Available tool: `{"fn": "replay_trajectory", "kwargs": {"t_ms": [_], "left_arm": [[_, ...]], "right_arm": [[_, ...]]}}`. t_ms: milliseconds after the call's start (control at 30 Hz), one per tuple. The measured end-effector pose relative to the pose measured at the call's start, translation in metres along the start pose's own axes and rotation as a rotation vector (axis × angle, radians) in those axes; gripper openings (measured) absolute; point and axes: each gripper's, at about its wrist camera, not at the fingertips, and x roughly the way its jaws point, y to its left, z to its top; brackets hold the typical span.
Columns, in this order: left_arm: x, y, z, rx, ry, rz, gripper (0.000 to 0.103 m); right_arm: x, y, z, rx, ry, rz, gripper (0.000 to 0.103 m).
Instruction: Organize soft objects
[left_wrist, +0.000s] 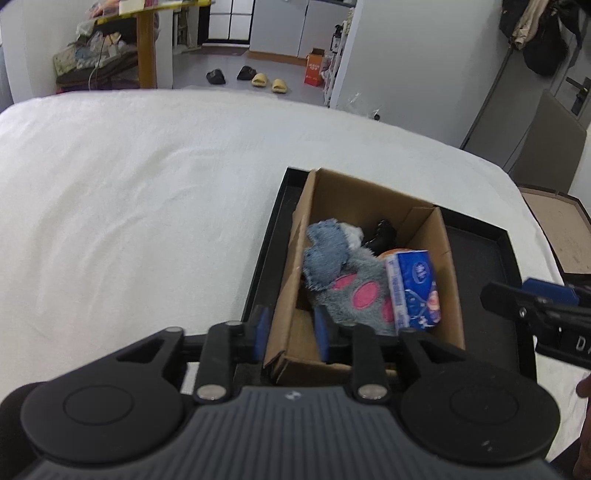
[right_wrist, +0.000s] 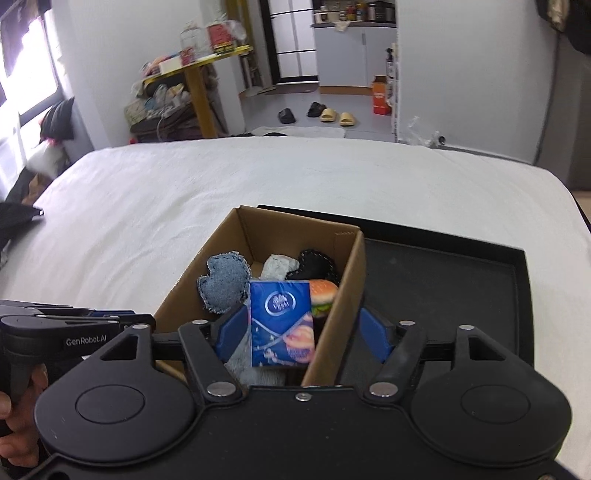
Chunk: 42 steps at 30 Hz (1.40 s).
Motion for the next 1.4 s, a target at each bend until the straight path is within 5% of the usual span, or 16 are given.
{"fn": "replay_trajectory", "kwargs": {"t_ms": [267, 500, 1400], "left_arm": [[-0.040, -0.023, 0.006, 0.074, -0.047, -0.001, 0.063], [-0.073, -0.038, 0.001, 0.125, -0.082, -0.007, 0.080], [-0.177, -0.041, -0.026, 0.167, -0.173, -0.019, 0.096]], "right_arm": [[-0.040, -0.019, -0.015, 0.161, -0.039, -0.066, 0.096], [-0.076, -0.035, -0.028, 0.282, -0.097, -0.103, 0.103], [-0.173, -0.019, -0.052, 0.294, -0.199, -0.177, 0.103]]}}
